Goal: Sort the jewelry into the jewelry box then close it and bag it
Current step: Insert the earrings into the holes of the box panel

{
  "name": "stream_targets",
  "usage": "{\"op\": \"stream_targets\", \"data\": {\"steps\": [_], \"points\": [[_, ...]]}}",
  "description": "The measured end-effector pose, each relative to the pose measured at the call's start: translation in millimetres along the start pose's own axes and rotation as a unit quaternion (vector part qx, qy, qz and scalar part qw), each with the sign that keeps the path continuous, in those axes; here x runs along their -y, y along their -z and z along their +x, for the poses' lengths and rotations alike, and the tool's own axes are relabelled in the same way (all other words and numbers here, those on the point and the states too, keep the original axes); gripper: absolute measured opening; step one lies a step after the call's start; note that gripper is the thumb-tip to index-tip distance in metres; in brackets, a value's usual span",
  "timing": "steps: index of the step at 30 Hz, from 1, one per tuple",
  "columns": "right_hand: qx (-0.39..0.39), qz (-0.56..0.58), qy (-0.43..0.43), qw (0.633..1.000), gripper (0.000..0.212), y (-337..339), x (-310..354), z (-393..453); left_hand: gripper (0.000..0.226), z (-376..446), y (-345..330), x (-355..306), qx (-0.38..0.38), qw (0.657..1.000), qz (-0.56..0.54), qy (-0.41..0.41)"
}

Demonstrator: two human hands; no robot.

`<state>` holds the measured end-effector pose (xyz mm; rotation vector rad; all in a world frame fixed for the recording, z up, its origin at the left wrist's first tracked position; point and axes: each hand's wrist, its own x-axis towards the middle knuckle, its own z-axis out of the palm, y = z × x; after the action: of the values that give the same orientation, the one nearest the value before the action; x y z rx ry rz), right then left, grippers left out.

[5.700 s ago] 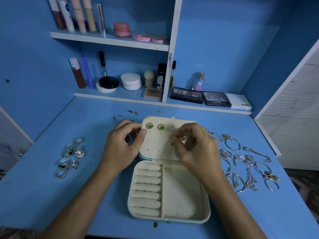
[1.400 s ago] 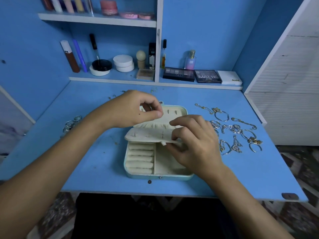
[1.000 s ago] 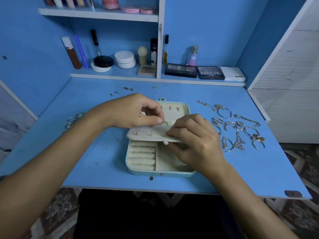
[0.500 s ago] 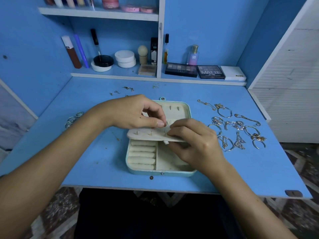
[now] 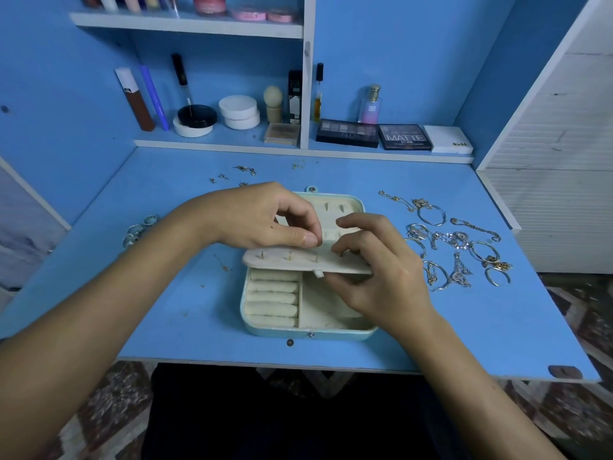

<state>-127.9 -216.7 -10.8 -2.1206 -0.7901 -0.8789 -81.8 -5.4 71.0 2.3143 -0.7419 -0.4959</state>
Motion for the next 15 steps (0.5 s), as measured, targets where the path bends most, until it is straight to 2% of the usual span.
{"op": "stream_targets", "data": {"steps": [15], "points": [[0.008, 0.016, 0.005, 1.0, 0.024, -0.4, -0.7, 0.6, 0.006, 1.5, 1.8, -4.1, 0.015, 1.0, 0.019, 0.004]]}}
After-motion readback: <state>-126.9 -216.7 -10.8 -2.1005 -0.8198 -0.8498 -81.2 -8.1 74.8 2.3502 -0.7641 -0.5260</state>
